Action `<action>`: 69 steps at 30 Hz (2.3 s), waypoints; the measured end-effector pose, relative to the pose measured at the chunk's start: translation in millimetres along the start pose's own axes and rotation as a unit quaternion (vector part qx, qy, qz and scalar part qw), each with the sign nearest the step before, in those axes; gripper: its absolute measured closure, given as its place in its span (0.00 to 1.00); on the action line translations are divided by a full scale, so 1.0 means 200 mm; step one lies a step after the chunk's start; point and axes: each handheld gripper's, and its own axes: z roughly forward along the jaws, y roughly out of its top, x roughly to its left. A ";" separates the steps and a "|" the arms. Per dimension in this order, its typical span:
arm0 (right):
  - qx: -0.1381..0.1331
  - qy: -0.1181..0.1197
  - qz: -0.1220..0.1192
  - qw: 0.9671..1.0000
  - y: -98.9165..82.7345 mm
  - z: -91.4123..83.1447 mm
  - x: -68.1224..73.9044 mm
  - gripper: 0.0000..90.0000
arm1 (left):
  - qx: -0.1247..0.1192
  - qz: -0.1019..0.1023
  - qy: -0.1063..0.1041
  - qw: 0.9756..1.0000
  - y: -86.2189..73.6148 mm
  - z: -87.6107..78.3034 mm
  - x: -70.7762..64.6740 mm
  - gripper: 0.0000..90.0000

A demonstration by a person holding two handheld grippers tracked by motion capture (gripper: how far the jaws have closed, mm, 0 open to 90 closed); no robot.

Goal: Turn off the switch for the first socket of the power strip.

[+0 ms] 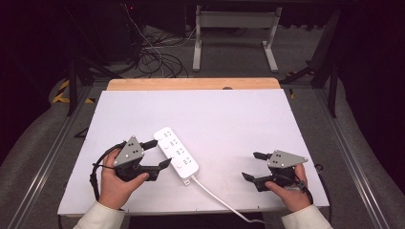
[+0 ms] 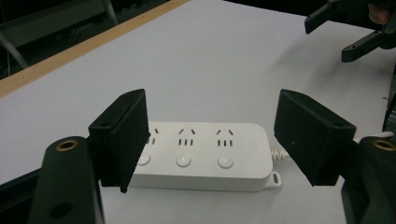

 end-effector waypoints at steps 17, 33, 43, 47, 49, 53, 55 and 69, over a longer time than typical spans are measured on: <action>0.001 0.005 0.001 1.000 0.00 0.01 0.00 0.21 | 0.015 0.009 -0.018 1.000 0.05 0.14 -0.04 0.36; 0.005 0.007 0.000 1.000 0.00 0.01 0.00 0.21 | 0.076 -0.021 -0.072 0.994 0.04 0.21 0.00 1.00; 0.006 0.008 -0.001 1.000 -0.01 0.01 0.00 0.22 | 0.131 -0.030 -0.074 0.988 0.02 0.29 0.03 1.00; 0.008 0.011 0.000 1.000 -0.01 0.02 0.00 0.22 | 0.152 -0.040 -0.077 0.985 0.02 0.33 0.04 1.00; 0.010 0.011 -0.002 1.000 -0.01 0.02 0.00 0.22 | 0.162 -0.043 -0.079 0.983 0.01 0.34 0.05 1.00; 0.011 0.012 -0.002 1.000 -0.01 0.02 0.00 0.22 | 0.180 -0.044 -0.085 0.979 0.01 0.36 0.05 1.00; 0.011 0.012 -0.003 1.000 -0.01 0.02 0.00 0.21 | 0.190 -0.044 -0.083 0.977 0.01 0.37 0.04 1.00; 0.009 0.011 -0.002 1.000 -0.01 0.02 0.00 0.22 | 0.230 -0.038 -0.082 0.969 0.02 0.42 0.03 1.00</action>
